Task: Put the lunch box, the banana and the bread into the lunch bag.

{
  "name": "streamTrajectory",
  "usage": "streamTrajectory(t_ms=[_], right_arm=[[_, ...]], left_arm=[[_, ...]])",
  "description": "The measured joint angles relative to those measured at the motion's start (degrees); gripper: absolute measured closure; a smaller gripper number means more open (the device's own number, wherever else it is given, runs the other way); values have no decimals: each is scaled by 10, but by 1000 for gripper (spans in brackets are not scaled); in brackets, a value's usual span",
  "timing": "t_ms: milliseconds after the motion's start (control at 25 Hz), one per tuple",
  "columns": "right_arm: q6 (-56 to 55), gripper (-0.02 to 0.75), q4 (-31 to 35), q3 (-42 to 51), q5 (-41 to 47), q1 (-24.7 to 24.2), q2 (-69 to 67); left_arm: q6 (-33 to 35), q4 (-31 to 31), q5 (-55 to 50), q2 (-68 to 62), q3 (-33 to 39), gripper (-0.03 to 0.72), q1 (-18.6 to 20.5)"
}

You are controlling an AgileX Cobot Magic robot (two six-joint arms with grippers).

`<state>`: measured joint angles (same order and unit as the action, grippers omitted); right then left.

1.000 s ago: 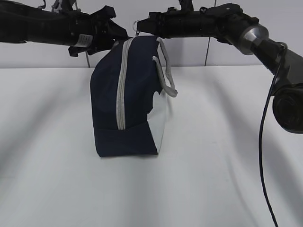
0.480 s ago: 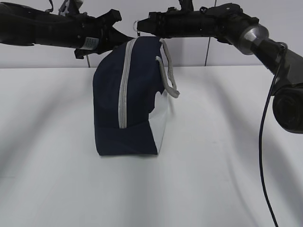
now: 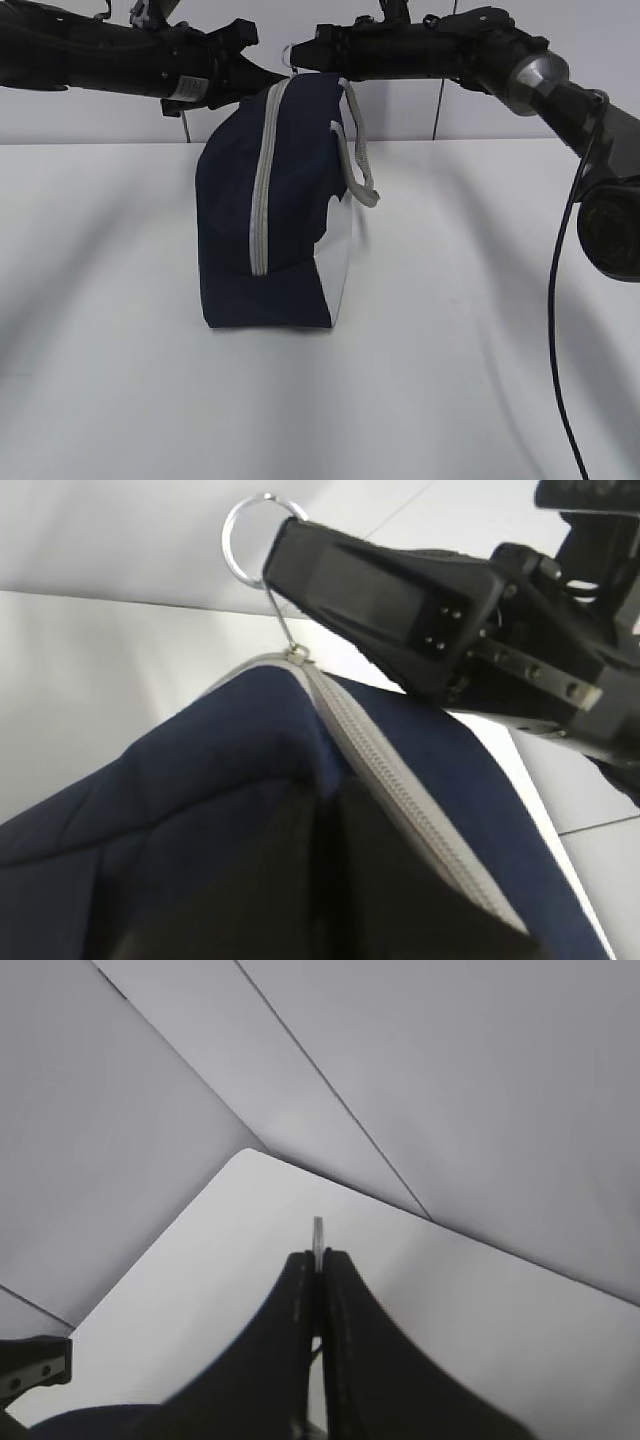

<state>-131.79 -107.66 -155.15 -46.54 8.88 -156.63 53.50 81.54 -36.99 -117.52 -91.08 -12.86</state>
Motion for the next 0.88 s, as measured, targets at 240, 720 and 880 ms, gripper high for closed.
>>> streamTrajectory(t_ms=[240, 720, 880], right_arm=[[-20, 754, 0, -1, -27, -11, 0], [-23, 754, 3, -1, -52, -15, 0], [-20, 754, 8, -2, -56, -15, -4]], left_arm=[[8, -17, -37, 11, -2, 673, 15], [78, -24, -98, 20, -3, 673, 20], [87, -26, -109, 24, -3, 673, 20]])
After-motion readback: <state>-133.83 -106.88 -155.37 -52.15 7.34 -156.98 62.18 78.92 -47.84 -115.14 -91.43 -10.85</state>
